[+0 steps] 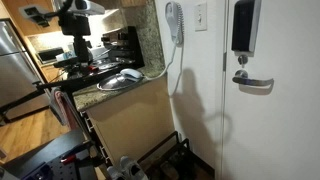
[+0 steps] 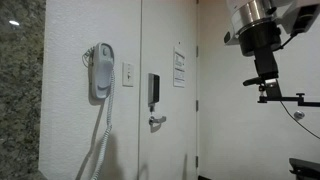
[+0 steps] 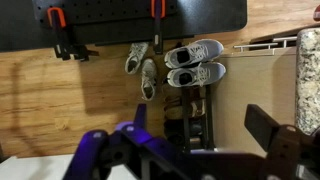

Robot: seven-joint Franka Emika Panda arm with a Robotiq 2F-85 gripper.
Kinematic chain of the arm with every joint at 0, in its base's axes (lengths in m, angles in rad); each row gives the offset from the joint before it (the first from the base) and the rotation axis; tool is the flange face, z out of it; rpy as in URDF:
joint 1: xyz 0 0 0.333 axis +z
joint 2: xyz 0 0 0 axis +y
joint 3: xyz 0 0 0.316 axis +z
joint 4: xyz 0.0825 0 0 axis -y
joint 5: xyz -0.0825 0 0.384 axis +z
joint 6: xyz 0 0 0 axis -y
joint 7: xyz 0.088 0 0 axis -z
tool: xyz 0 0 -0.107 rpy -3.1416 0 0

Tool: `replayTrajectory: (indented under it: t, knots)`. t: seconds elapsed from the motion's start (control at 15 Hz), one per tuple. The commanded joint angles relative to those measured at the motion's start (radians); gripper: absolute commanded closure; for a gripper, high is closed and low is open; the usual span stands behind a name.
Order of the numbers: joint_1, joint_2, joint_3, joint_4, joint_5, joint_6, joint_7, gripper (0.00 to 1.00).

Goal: Untangle and straighten the telephone cable.

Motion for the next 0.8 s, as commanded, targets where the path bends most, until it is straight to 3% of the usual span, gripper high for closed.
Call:
replayTrajectory:
  t: [0.0,0.27,0.73]
  knots:
    - [0.003,0.000,-0.004,0.002,-0.002,-0.003,0.001,0.00]
    - [0.015,0.003,0.012,0.024,-0.033,-0.015,-0.019,0.00]
    - [0.082,0.016,0.101,0.138,-0.254,-0.047,-0.102,0.00]
